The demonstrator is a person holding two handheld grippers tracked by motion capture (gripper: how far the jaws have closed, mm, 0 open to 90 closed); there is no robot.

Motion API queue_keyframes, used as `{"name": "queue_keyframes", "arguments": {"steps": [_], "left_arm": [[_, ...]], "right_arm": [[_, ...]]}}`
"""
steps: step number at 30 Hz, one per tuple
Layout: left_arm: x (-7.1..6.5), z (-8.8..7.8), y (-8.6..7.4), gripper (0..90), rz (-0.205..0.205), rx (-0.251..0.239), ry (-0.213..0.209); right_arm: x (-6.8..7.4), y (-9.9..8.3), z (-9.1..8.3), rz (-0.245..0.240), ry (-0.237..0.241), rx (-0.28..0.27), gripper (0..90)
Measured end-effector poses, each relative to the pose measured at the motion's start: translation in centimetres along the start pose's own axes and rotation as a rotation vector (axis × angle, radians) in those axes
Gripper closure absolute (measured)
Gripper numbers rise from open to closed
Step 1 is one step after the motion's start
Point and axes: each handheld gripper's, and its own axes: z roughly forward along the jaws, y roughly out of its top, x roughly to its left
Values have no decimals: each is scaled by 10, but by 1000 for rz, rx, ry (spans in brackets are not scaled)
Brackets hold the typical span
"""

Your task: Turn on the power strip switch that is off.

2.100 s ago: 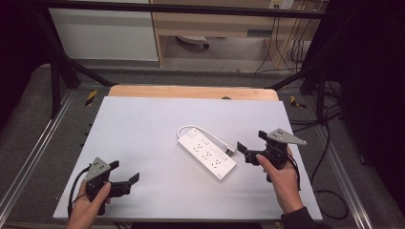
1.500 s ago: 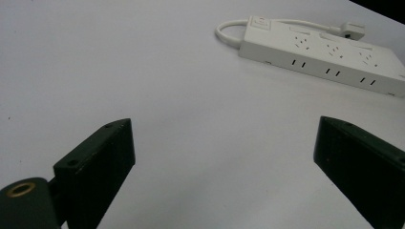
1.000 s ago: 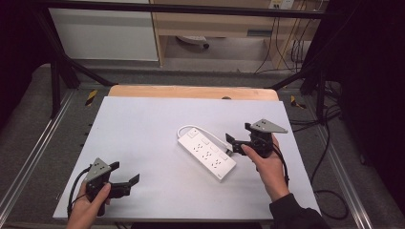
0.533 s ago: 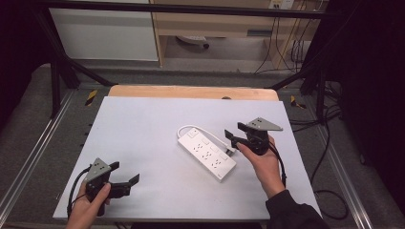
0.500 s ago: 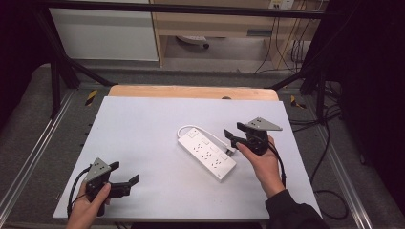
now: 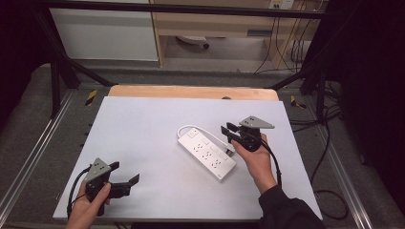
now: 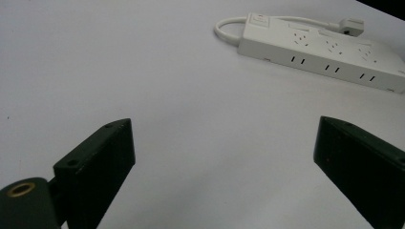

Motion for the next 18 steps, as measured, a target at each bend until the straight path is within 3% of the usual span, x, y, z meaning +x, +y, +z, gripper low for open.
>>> {"name": "queue_keyframes", "arguments": {"steps": [18], "left_arm": [[1,0,0,66,-5,-3,5]], "right_arm": [[2,-10,23,-25,2,22,811]]}}
